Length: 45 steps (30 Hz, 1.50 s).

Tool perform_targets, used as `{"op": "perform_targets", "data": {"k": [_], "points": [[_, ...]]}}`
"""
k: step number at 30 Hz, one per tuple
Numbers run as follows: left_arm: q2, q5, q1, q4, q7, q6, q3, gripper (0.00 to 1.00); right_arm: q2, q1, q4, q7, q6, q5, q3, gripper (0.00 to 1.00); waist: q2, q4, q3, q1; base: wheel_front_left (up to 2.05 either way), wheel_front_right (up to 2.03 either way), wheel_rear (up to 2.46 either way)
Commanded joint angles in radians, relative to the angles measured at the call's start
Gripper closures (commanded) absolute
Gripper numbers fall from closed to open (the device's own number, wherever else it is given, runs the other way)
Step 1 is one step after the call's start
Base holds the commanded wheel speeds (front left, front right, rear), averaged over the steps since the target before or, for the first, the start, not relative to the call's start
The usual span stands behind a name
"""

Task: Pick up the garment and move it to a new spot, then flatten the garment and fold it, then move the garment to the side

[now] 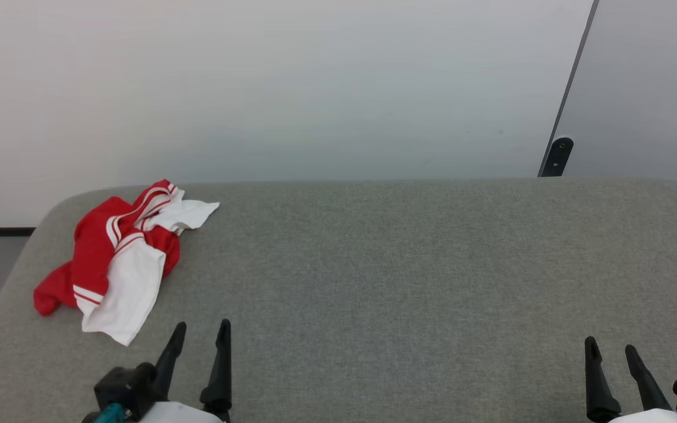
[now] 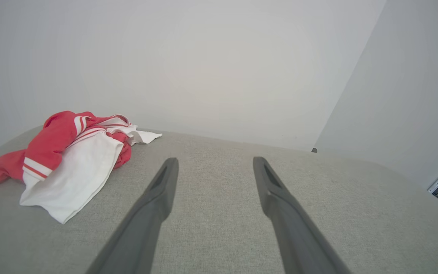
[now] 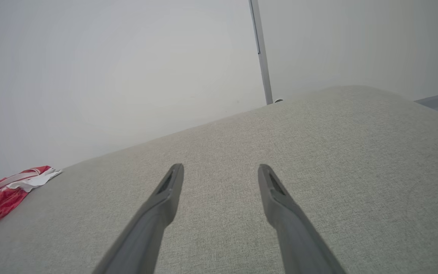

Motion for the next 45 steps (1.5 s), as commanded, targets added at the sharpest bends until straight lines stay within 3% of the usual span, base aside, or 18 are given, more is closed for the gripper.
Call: {"op": "perform_targets", "data": {"k": [1, 8, 19, 29, 32, 37, 39, 42, 45], "points": [[0.012, 0.028, 0.001, -0.014, -0.007, 0.006, -0.007, 0.0, -0.005, 0.001, -0.005, -0.008, -0.001, -0.028, -0.001, 0.0, 0.0, 0.001, -0.003, 0.0, 0.0, 0.0, 0.0], [0.027, 0.076, -0.021, -0.023, -0.025, 0.009, -0.02, 0.0, -0.004, 0.009, 0.0, -0.024, -0.001, -0.104, 0.001, 0.0, 0.0, 0.045, -0.019, 0.0, 0.0, 0.0, 0.0], [0.095, 0.186, -0.042, -0.013, -0.047, 0.017, -0.024, 0.0, -0.004, -0.003, 0.018, -0.049, -0.001, -0.15, 0.093, 0.0, 0.0, 0.221, -0.051, 0.0, 0.0, 0.0, 0.0], [0.099, 0.236, -0.051, -0.027, -0.068, 0.039, -0.015, 0.0, -0.005, -0.061, 0.027, -0.068, -0.001, -0.231, 0.166, 0.0, 0.0, 0.327, -0.017, 0.0, 0.0, 0.0, 0.0], [0.094, 0.224, -0.053, -0.011, -0.075, 0.02, -0.007, 0.0, -0.004, -0.052, 0.026, -0.074, -0.001, -0.253, 0.166, 0.0, 0.0, 0.342, -0.015, 0.0, 0.0, 0.0, 0.0], [0.111, 0.157, -0.141, 0.075, -0.059, -0.064, -0.004, 0.0, -0.005, 0.001, 0.009, -0.084, -0.001, -0.307, 0.148, 0.0, 0.0, 0.348, -0.017, 0.0, 0.0, 0.0, 0.0], [0.151, 0.149, -0.206, 0.103, -0.005, -0.087, -0.014, 0.0, -0.004, 0.003, -0.007, -0.087, -0.001, -0.342, 0.155, 0.0, 0.0, 0.326, 0.002, 0.0, 0.0, 0.0, 0.0], [0.166, 0.097, -0.288, 0.124, 0.052, -0.101, -0.025, 0.0, -0.005, 0.004, -0.025, -0.086, -0.001, -0.377, 0.157, 0.0, 0.0, 0.302, 0.027, 0.0, 0.0, 0.0, 0.0], [0.245, 0.044, -0.43, 0.161, 0.148, -0.108, -0.074, 0.0, -0.004, -0.009, -0.067, -0.074, -0.001, -0.442, 0.171, 0.0, 0.0, 0.258, 0.089, 0.0, 0.0, 0.0, 0.0]]}}
